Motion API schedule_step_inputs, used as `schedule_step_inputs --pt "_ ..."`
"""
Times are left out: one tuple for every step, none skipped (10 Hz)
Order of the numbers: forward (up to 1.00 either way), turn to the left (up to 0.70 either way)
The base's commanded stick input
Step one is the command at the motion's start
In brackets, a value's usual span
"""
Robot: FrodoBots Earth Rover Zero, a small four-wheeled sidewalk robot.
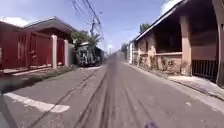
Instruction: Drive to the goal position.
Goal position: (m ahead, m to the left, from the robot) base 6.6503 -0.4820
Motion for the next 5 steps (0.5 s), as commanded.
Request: schedule_step_inputs --pt "1.00 -0.40" --pt "1.00 -0.35" --pt "1.00 -0.11" --pt "1.00 0.00" --pt "1.00 0.00"
